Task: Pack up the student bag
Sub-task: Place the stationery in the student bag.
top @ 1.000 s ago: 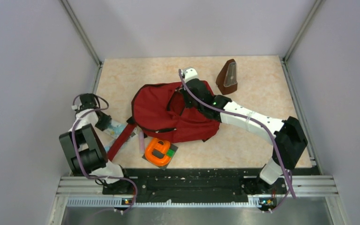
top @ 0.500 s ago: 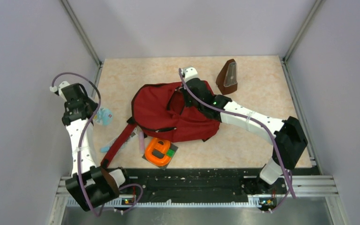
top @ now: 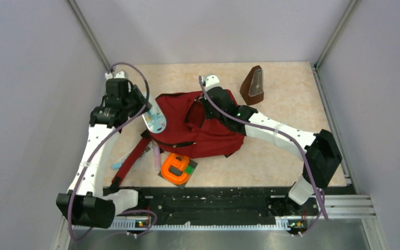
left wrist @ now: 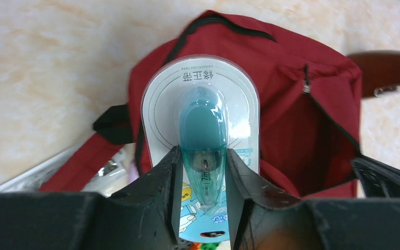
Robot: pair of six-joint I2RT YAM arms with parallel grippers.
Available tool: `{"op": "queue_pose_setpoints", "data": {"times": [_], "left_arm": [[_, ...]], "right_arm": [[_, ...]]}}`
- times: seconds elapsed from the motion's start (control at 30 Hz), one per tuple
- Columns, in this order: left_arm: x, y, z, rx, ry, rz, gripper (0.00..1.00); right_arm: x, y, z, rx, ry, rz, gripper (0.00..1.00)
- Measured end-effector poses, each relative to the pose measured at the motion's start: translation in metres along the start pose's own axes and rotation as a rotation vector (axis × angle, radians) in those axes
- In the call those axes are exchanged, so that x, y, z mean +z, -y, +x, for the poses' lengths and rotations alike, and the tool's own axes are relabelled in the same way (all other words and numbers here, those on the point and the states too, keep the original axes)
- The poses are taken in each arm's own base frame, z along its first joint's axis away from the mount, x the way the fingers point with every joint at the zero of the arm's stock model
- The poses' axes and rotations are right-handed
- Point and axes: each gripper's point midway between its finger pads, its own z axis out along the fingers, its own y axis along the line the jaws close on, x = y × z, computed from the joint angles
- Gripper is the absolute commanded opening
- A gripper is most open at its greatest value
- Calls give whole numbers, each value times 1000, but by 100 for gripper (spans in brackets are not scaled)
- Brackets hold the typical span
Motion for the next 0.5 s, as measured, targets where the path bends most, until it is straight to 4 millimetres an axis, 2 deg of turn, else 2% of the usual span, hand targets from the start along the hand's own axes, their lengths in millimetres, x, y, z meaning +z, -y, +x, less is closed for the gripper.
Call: {"op": "queue_pose_setpoints", "data": {"times": [0.1, 0.23, 0.33, 0.43, 0.5], "left_arm": [[3, 36, 7, 34, -53, 77, 0], [6, 80, 33, 90, -142, 176, 0], [17, 101, 51, 101, -231, 211, 0], [39, 117, 69, 110, -312, 215, 0], [51, 126, 90, 116, -384, 227, 0]], "right_arm": [[-2, -1, 0, 10, 1, -8, 0], [-5, -2, -2, 26, 5, -12, 0], [-7, -2, -3, 31, 5, -18, 0], [-10, -2, -4, 39, 6, -21, 0], [-13, -1, -3, 46, 5, -21, 0]]}}
